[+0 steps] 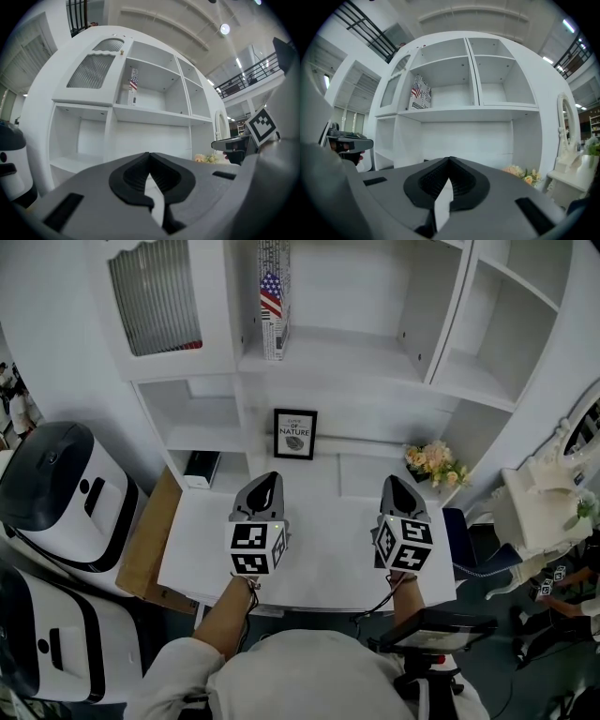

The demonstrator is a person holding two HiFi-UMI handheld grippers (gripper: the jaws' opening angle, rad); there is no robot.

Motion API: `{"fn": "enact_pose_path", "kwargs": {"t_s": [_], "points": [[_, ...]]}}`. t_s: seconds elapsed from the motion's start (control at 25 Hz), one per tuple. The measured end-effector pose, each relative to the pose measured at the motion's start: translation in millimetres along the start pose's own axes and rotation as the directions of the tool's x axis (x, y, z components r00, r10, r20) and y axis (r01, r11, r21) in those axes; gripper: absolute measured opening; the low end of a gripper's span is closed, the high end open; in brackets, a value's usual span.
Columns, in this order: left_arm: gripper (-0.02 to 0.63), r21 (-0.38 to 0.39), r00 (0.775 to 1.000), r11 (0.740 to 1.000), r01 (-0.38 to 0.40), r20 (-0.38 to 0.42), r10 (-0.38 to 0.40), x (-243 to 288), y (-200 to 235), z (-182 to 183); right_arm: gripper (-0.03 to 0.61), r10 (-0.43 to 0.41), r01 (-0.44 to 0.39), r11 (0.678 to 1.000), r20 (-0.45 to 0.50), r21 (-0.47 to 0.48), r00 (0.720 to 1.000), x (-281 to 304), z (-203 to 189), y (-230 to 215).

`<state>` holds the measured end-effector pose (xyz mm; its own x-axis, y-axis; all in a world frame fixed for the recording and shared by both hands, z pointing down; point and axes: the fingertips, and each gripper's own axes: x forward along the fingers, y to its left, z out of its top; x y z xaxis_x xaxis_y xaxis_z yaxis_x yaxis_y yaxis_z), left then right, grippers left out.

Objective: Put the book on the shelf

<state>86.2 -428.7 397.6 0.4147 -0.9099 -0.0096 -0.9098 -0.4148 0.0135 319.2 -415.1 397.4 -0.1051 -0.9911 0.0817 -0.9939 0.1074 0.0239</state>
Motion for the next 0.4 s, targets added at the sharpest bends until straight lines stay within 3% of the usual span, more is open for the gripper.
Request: {"fn": "enact_pose_path", "kwargs": {"t_s": [0.4], "points": [[0.008, -0.002, 1.0, 1.0, -0.003, 0.004, 0.003, -6.7, -0.2, 0.3, 0.02, 0.002, -0.002, 1.0, 0.005, -0.017, 1.0, -5.5, 2.2, 4.9]]}}
